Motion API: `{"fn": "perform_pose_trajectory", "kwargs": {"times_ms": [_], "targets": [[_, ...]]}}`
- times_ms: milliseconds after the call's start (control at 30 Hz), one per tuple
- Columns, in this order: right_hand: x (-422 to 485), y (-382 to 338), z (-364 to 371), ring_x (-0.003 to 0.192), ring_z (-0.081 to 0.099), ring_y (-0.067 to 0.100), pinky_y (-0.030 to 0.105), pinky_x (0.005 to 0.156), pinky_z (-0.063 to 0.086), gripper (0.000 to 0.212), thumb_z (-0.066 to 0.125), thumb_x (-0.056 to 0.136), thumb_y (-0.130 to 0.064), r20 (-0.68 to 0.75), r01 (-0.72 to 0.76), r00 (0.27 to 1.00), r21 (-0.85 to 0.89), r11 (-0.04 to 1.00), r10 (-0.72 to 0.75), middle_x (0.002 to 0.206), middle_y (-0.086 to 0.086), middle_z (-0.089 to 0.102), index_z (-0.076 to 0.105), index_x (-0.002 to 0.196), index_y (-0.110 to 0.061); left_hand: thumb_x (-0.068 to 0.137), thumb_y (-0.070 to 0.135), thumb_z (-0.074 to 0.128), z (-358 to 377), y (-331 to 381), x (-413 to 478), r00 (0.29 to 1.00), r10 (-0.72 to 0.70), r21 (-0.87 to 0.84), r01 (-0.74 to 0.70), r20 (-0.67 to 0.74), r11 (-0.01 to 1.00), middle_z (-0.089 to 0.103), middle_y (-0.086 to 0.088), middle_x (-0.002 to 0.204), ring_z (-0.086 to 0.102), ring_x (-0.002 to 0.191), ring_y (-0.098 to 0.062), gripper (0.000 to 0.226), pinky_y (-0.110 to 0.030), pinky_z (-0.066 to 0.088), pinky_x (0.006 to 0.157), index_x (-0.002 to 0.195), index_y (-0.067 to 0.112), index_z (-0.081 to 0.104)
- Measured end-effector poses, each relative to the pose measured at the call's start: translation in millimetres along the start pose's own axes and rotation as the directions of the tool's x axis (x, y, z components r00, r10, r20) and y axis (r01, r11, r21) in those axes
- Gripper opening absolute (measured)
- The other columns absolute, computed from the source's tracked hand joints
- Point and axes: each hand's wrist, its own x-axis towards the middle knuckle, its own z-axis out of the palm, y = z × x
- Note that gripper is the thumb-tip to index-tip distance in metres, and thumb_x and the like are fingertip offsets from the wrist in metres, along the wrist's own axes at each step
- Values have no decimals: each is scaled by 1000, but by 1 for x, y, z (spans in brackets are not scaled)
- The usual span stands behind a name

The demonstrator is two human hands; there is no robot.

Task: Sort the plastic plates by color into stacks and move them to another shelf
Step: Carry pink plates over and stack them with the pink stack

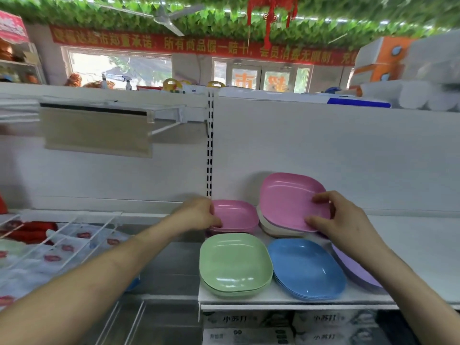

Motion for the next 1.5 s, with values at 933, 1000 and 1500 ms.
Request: {"fn": "perform_pose_trajectory", "kwargs": {"times_ms": [933,1000,1500], "targets": [[59,-71,100,104,65,19,39,95,54,53,79,76,-58,447,131,895,-242,961,-10,114,-3,72,72,117,-26,94,59,60,-11,-35,-48,973,144,-172,-176,-181,969,63,5,99,60,89,-9,53,-33,51,84,136,26,59],[58,-72,103,102,66,19,39,92,55,52,77,76,-61,445,148,895,-275,950,-10,111,-3,74,74,114,-27,94,56,62,-9,-33,-47,970,172,-173,-202,-171,964,64,3,99,60,88,-11,51,-34,52,84,137,28,59],[42,-60,83,110,65,20,31,81,47,41,59,93,-55,277,143,958,-209,967,-81,117,-4,71,66,129,-37,97,53,59,-11,-22,-54,933,180,-129,-228,-311,965,57,14,93,56,83,-2,46,-31,47,72,137,30,56]]}}
